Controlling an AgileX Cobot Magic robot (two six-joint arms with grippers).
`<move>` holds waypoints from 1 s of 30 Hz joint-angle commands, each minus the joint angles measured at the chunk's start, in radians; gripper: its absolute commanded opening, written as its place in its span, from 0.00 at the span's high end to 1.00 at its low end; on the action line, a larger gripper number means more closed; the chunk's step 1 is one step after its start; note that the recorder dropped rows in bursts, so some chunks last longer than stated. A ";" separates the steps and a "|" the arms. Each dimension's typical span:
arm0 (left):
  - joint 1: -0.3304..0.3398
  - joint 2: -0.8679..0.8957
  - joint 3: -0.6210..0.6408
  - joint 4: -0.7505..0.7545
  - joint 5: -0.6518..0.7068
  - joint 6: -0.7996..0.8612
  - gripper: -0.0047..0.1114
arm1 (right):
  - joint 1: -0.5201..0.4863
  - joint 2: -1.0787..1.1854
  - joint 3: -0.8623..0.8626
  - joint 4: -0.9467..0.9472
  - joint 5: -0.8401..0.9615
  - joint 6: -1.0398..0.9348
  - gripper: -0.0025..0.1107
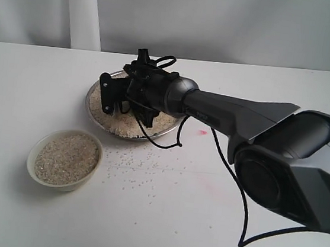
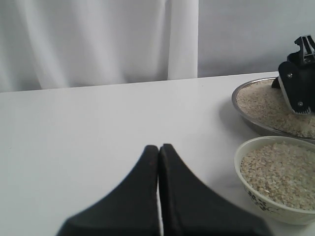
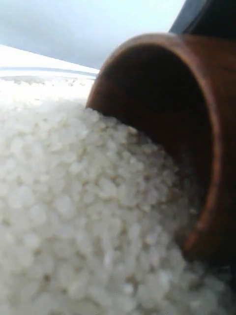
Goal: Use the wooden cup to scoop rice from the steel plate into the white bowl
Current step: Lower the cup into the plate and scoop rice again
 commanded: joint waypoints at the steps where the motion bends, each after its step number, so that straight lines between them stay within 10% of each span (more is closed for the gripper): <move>1: -0.003 0.000 0.002 -0.008 -0.011 -0.006 0.96 | 0.004 0.033 0.018 0.189 -0.004 0.016 0.98; 30: -0.003 0.000 0.002 -0.008 -0.011 -0.006 0.96 | -0.089 0.031 0.018 0.711 -0.274 0.115 0.98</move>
